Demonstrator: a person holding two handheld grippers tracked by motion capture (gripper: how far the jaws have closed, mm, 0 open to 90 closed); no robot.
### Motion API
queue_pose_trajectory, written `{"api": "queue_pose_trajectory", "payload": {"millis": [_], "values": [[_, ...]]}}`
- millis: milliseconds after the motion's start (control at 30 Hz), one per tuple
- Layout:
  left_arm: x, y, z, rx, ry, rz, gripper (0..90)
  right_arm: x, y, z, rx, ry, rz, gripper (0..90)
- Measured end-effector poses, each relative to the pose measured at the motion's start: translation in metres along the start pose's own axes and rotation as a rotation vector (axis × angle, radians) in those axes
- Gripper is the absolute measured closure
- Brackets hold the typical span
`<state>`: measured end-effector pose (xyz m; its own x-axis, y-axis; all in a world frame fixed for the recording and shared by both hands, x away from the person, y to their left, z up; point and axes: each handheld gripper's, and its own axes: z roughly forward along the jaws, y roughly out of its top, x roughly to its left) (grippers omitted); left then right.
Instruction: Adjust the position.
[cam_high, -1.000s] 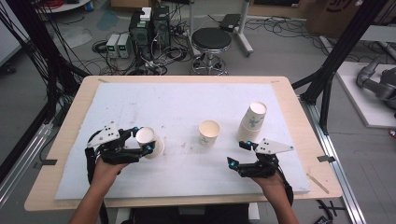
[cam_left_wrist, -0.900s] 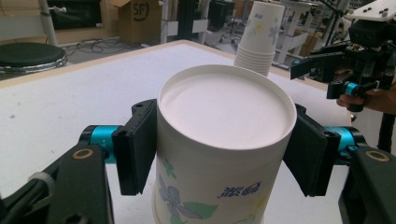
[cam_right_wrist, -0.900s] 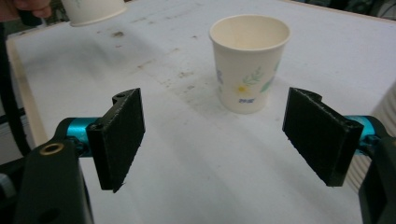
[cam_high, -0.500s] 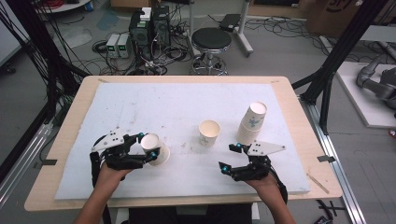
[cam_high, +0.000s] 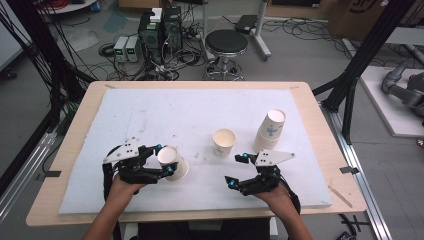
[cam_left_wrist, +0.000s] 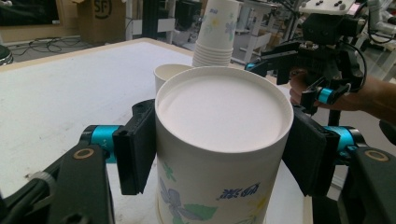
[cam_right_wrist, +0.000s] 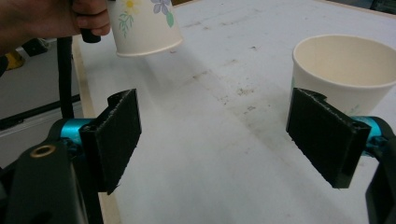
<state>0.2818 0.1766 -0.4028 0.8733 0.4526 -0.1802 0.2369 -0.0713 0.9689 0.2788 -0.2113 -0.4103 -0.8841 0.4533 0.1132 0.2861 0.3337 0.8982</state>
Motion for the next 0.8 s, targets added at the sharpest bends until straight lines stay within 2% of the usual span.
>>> {"api": "queue_pose_trajectory", "payload": {"millis": [133,333,667,800], "values": [[-0.001,0.001,0.000,-0.014,-0.001,-0.010,32.8,0.001,0.005,0.004,0.002,0.016,-0.010,18.4],[-0.004,0.001,0.003,-0.024,-0.004,-0.015,32.6,0.005,0.018,0.019,0.012,0.071,-0.032,18.4],[-0.008,0.000,0.011,-0.006,-0.048,-0.014,32.7,0.012,0.027,0.048,0.045,0.162,-0.062,18.4],[-0.010,0.000,0.015,0.010,-0.069,-0.010,32.8,0.013,0.028,0.054,0.039,0.168,-0.072,18.5]]}}
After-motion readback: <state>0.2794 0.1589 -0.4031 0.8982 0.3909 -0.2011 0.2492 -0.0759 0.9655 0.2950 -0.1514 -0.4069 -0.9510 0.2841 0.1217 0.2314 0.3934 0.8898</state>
